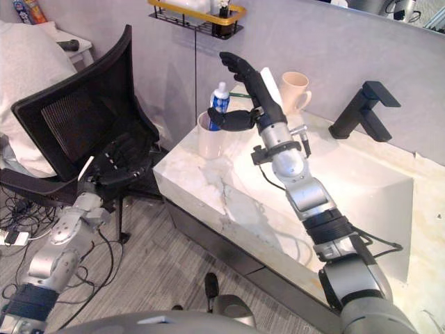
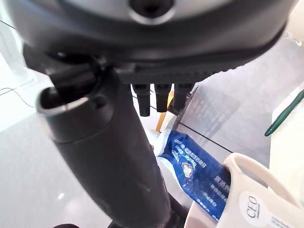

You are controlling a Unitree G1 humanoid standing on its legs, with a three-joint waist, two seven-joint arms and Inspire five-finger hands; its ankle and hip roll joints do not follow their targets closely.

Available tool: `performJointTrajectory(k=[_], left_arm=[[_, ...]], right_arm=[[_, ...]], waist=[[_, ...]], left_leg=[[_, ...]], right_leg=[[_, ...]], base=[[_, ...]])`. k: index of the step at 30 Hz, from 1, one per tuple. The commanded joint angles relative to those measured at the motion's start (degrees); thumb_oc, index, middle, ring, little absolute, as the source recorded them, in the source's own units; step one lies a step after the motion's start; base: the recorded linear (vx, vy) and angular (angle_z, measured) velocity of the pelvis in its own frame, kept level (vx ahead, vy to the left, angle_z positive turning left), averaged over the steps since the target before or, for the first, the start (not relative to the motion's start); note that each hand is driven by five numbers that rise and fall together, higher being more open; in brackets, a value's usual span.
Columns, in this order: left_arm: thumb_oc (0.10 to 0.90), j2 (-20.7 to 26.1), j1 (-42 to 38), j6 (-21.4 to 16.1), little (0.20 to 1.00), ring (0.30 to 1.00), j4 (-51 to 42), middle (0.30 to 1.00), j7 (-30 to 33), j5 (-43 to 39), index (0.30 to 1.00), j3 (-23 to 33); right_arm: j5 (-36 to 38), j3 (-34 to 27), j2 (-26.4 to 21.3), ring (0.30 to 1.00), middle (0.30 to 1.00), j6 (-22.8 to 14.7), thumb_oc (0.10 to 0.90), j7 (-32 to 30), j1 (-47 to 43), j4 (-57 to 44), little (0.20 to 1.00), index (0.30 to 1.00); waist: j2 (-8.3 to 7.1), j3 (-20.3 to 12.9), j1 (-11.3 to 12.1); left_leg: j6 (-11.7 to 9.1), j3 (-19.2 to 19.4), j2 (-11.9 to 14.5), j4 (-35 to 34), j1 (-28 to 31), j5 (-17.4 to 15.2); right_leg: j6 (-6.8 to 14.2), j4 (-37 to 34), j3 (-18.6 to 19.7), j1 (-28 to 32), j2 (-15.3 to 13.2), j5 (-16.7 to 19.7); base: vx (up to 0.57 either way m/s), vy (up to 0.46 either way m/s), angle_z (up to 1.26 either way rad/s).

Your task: Organize the bathroom.

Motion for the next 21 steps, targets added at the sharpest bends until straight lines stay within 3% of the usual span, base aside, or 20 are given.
performJointTrajectory(k=[1, 15, 19, 21], left_arm=[[0.800, 1.08, -2.98, -7.83, 0.900, 0.900, -2.21, 0.900, 0.85, 0.15, 0.900, -0.79], [0.800, 0.78, -1.27, -7.22, 0.900, 0.900, 2.59, 0.900, 5.44, -0.25, 0.900, 1.30], [0.800, 0.68, 0.43, -7.95, 0.900, 0.900, 4.92, 0.900, 5.49, -0.27, 0.900, 2.21], [0.800, 1.31, 1.53, -9.02, 0.900, 0.900, 7.12, 0.900, 5.61, -0.83, 0.900, 2.61]], right_arm=[[0.98, -9.10, 0.94, 0.900, 0.900, -5.32, 0.800, -5.69, -3.70, -1.93, 0.900, 0.900], [-1.25, -20.62, -6.18, 0.900, 0.900, -7.88, 0.800, -9.23, 3.03, -9.79, 0.900, 0.900], [-2.40, -26.80, -10.87, 0.900, 0.900, -9.35, 0.800, -11.76, 6.53, -10.66, 0.900, 0.900], [-0.73, -33.71, -16.03, 0.900, 0.900, -11.18, 0.800, -14.83, 10.17, -8.81, 0.900, 0.900]], waist=[[0.29, -5.64, -1.05], [-0.27, -6.42, -3.61], [-0.38, -6.57, -4.66], [-0.53, -6.78, -5.62]], left_leg=[[-2.21, -1.88, -0.24, 0.51, -5.14, 0.82], [-1.79, -1.48, -0.24, -1.77, -4.98, 1.64], [-1.69, -0.92, -0.27, -2.62, -4.83, 1.84], [-1.89, -0.50, -0.05, -3.29, -4.96, 2.10]], right_leg=[[6.69, 2.00, 0.52, 3.39, 0.40, -11.08], [7.49, 1.85, 2.02, 2.10, 0.43, -9.82], [7.79, 1.58, 2.61, 1.82, 0.44, -9.42], [8.19, 1.52, 2.39, 1.34, 0.38, -9.06]], base=[[-0.07, 0.072, -0.01], [-0.07, 0.052, -0.11], [-0.09, 0.054, -0.05], [-0.11, 0.072, -0.13]])
